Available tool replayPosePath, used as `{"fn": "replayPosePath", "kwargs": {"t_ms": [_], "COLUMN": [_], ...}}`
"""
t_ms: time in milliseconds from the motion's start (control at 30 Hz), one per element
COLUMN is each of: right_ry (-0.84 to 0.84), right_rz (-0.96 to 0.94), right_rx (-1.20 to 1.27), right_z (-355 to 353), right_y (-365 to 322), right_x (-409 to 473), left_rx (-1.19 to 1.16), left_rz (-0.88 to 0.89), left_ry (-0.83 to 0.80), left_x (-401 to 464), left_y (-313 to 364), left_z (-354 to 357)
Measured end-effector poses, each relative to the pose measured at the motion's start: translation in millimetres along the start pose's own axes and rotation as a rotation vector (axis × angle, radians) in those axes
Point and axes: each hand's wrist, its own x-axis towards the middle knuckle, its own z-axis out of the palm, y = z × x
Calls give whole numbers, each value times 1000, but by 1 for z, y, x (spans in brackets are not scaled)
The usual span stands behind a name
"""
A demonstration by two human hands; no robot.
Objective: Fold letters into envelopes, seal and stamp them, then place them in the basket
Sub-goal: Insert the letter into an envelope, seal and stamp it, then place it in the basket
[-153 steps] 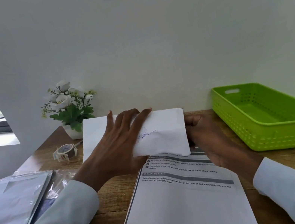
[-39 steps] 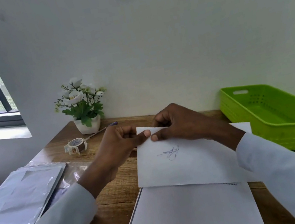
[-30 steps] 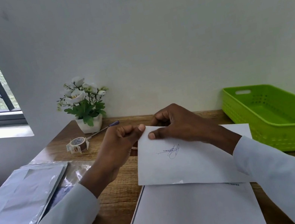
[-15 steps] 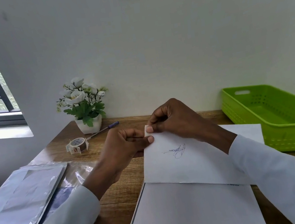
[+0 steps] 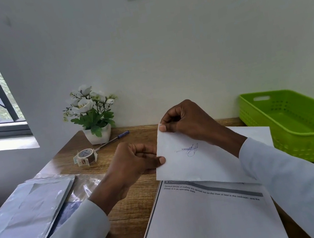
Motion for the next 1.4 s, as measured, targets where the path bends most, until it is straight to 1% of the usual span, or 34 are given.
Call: {"fn": "replayPosePath", "kwargs": {"t_ms": [133,267,300,367,467,533,600,733,833,933,1033,1100,1133,1167,1200,1333,1400], "right_ry": [3,-41,-54,-95,-150,-171,-202,-284,-315,-269,-94,30,60,52,6,-264,-346], "right_rz": [9,18,21,21,2,2,17,123,233,348,352,304,281,262,253,240,254], "right_rx": [28,82,109,158,187,174,111,35,-3,-29,-201,-347,-378,-387,-397,-483,-501], "right_z": [0,11,13,14,15,11,-1,-39,-71,-81,-61,-41,-33,-25,-20,-6,-1], "right_y": [5,10,10,9,6,8,12,29,38,51,63,58,52,45,39,28,31], "right_x": [6,3,2,-1,-8,-11,-13,-26,-38,-48,-62,-80,-90,-98,-104,-113,-114], "left_rx": [76,178,178,128,54,73,103,135,116,154,335,585,734,862,952,1110,1178], "left_rz": [-75,-160,-160,-111,-32,-10,-11,-4,-6,-37,-84,-83,-64,-42,-10,135,120], "left_ry": [-67,-177,-179,-109,47,106,143,200,262,284,291,281,252,217,181,-50,-181], "left_x": [0,0,0,0,2,2,2,-3,-6,-7,-6,-9,-12,-17,-21,-27,-25], "left_y": [1,1,2,2,5,5,7,14,19,19,7,-3,-7,-11,-14,-23,-26], "left_z": [-3,-9,-8,-5,2,3,0,-15,-30,-43,-48,-44,-39,-34,-28,-7,-3]}}
